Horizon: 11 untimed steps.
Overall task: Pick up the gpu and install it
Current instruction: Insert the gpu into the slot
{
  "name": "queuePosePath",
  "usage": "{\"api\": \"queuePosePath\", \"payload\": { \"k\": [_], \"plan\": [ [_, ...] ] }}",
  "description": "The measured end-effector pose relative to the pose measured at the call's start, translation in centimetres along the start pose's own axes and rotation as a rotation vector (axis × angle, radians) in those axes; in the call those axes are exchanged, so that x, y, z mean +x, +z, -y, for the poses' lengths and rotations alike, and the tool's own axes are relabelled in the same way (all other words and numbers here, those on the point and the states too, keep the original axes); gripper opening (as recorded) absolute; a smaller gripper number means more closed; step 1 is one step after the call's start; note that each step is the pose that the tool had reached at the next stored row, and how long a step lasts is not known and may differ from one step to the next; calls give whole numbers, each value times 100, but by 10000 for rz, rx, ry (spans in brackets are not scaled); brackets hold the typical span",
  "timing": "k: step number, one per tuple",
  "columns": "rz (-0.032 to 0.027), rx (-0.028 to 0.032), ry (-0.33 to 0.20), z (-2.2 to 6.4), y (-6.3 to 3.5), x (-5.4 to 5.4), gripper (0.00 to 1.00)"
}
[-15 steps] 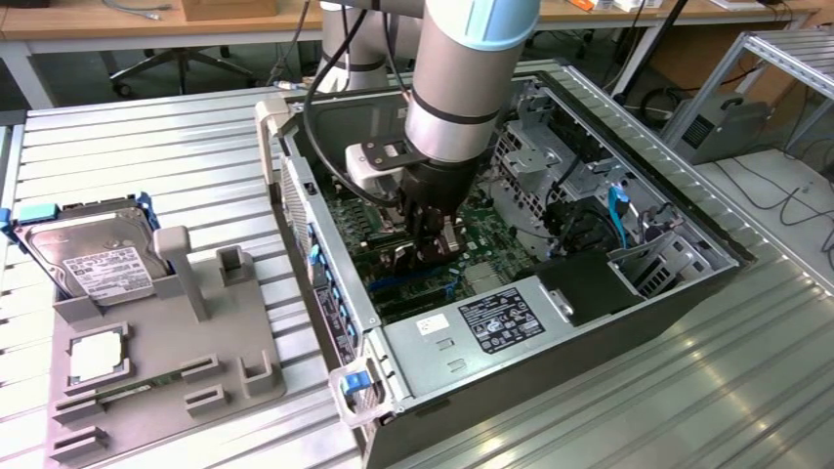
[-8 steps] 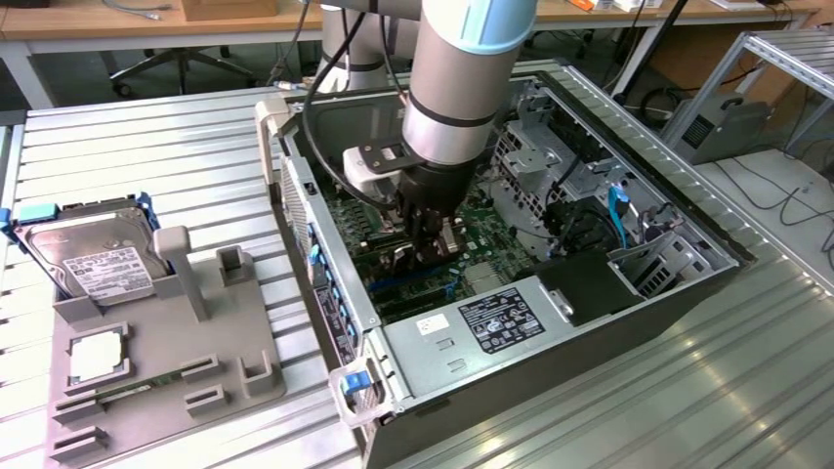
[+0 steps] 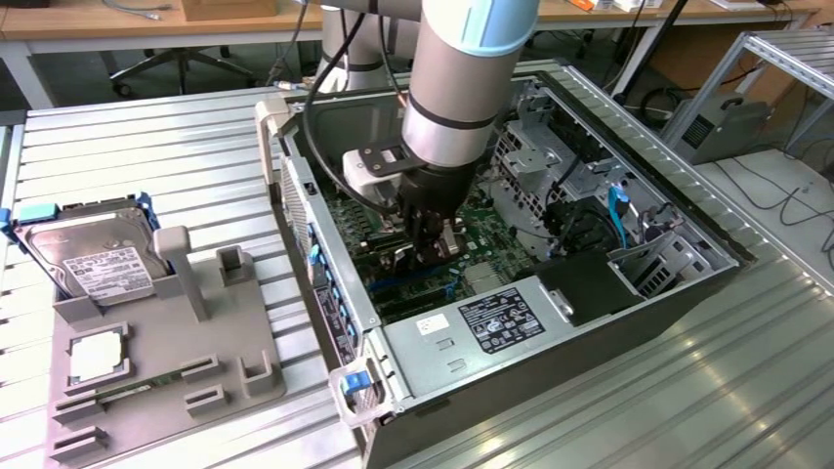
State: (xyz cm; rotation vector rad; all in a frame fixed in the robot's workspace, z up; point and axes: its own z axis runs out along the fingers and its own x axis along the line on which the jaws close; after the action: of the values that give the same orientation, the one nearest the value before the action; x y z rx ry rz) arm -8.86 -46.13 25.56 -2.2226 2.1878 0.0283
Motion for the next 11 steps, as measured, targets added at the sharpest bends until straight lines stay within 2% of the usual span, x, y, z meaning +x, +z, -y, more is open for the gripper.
{"api": "queuePosePath", "payload": {
  "k": [11],
  "plan": [
    [0,0,3,-8,22,0,27]
  ]
}}
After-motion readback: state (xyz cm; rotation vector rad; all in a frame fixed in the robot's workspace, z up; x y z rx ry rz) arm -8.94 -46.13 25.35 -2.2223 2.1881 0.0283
